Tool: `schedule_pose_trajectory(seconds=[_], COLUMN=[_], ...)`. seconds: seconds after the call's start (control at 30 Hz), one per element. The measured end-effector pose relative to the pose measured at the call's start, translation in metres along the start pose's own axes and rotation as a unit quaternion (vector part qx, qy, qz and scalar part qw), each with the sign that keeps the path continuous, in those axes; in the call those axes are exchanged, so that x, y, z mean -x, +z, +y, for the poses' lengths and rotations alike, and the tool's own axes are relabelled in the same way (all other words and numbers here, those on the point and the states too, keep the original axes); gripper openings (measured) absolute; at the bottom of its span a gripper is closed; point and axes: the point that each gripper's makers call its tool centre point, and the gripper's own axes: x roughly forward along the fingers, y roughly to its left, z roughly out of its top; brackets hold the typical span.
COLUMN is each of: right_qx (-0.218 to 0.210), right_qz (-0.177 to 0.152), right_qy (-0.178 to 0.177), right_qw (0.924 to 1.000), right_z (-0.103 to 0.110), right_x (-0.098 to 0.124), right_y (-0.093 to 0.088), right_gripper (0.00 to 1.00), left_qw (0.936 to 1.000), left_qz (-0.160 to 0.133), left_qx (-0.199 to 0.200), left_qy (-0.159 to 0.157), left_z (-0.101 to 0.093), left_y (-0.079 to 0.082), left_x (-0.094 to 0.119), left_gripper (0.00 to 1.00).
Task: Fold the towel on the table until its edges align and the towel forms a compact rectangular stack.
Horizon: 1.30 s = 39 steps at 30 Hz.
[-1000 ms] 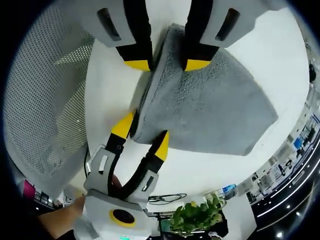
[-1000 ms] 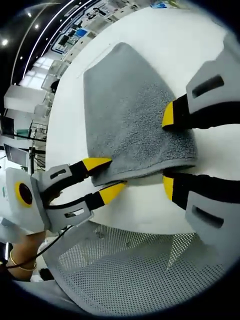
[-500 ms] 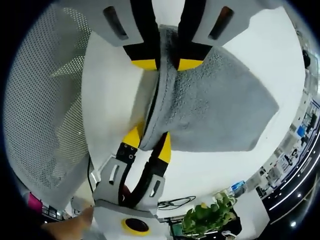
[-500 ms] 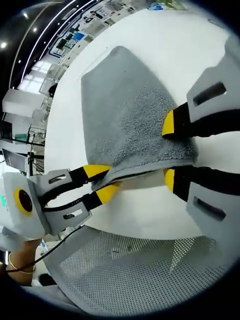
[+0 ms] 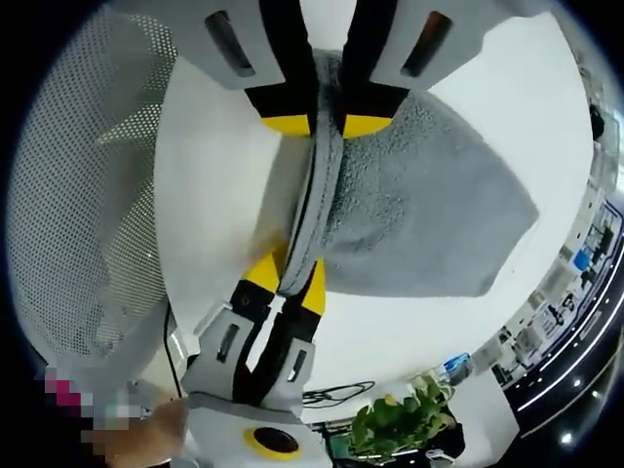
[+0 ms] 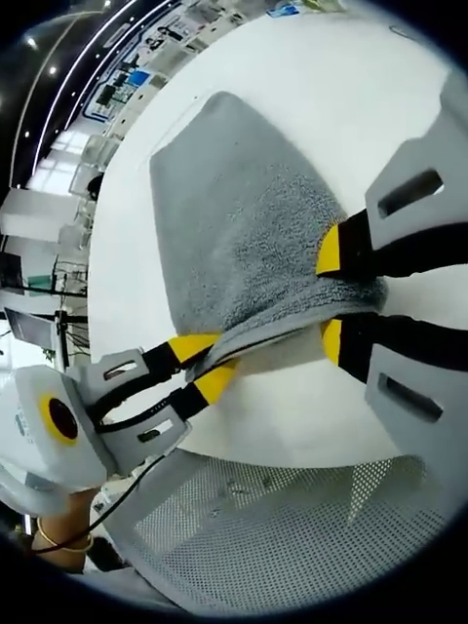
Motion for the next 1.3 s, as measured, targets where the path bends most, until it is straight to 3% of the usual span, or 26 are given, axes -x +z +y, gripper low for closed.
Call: schedule_pose_trajectory(seconds=[0.3,0.57,0.73,0.93,1.17,1.3], right_qx=[-0.012,-0.025,-0.028,-0.045,-0.045,-0.051], right_qz=[-0.005,-0.01,-0.013,-0.014,-0.004,0.025], right_qy=[0.008,0.016,0.028,0.044,0.062,0.08], right_qw=[0.9999,0.9995,0.9991,0.998,0.997,0.9951], right_z=[0.012,0.033,0.054,0.067,0.084,0.098], right_x=[0.003,0.01,0.015,0.02,0.024,0.029], right_y=[-0.005,-0.01,-0.014,-0.017,-0.02,-0.023], right_gripper=[0.11,0.11,0.11,0.11,0.11,0.11], left_qw=[0.9999,0.9995,0.9991,0.9984,0.9965,0.9965], left_qz=[-0.005,-0.008,0.01,0.002,0.009,0.014], left_qx=[0.012,0.022,-0.004,0.016,0.019,0.001], left_qy=[-0.009,-0.02,-0.04,-0.054,-0.081,-0.082], left_z=[-0.009,-0.032,-0.055,-0.066,-0.084,-0.095], left_y=[-0.002,-0.005,-0.01,-0.014,-0.017,-0.02], left_x=[0.004,0.012,0.019,0.025,0.032,0.035], left_gripper=[0.09,0.09,0.09,0.08,0.08,0.08])
